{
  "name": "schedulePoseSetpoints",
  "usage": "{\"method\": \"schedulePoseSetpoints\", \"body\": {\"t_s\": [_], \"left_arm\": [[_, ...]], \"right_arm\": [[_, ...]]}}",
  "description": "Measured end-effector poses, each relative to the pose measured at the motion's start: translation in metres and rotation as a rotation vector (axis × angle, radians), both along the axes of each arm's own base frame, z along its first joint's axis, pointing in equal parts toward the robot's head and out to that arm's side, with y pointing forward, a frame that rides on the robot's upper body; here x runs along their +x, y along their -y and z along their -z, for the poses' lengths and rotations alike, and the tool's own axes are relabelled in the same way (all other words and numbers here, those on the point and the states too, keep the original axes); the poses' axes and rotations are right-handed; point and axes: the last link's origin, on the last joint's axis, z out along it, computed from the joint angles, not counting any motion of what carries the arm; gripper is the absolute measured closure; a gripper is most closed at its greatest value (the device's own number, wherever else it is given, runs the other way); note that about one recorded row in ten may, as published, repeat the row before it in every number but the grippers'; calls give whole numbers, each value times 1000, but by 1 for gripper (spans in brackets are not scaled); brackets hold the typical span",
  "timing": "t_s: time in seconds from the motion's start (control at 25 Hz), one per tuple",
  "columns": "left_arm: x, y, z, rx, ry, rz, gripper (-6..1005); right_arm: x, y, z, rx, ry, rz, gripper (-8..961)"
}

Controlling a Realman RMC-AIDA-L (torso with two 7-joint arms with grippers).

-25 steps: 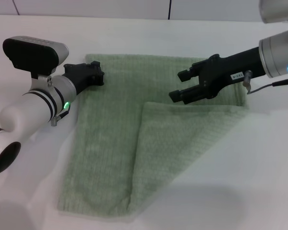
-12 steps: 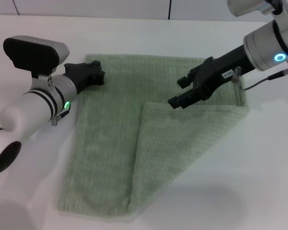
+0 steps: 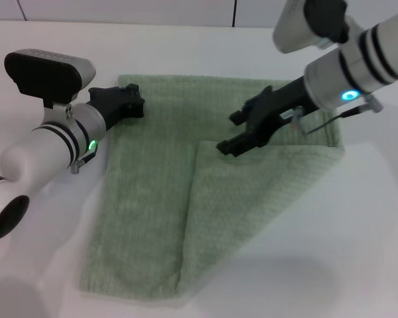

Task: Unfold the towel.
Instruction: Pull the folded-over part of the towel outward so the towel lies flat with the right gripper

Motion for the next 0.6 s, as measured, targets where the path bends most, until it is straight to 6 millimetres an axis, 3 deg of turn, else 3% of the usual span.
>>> {"method": "schedulePoseSetpoints", "body": {"t_s": [0.6], "left_arm": [[0, -1, -1, 4, 1, -2, 1000]], "right_arm": [[2, -4, 28, 62, -45, 15, 237]]}}
